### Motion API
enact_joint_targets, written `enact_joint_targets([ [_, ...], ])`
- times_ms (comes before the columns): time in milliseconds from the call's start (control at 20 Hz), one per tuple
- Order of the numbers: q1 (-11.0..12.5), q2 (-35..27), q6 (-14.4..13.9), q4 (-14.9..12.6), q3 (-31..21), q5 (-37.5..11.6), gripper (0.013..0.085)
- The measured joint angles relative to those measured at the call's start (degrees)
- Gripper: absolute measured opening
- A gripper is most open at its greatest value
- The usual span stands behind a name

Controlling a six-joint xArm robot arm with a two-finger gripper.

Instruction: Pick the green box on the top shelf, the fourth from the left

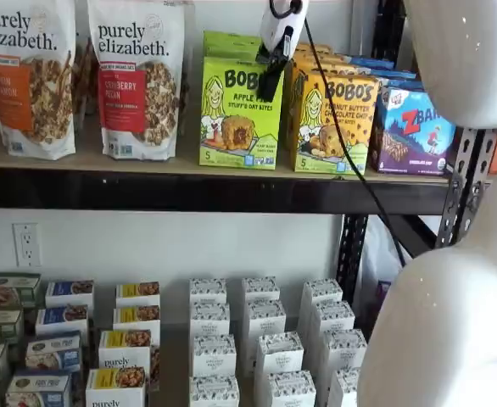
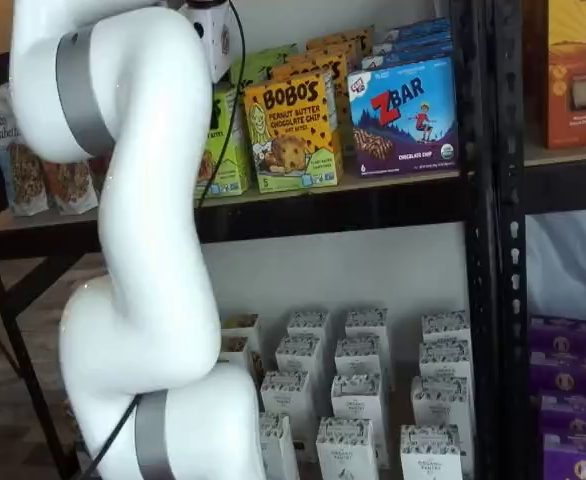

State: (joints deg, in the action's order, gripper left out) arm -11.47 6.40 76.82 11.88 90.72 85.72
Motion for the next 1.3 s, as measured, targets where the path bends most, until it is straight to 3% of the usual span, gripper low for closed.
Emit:
enact_joint_targets([
  [1300, 0.17, -0.43, 0.11, -0.02, 0.84, 0.98, 0.0570],
])
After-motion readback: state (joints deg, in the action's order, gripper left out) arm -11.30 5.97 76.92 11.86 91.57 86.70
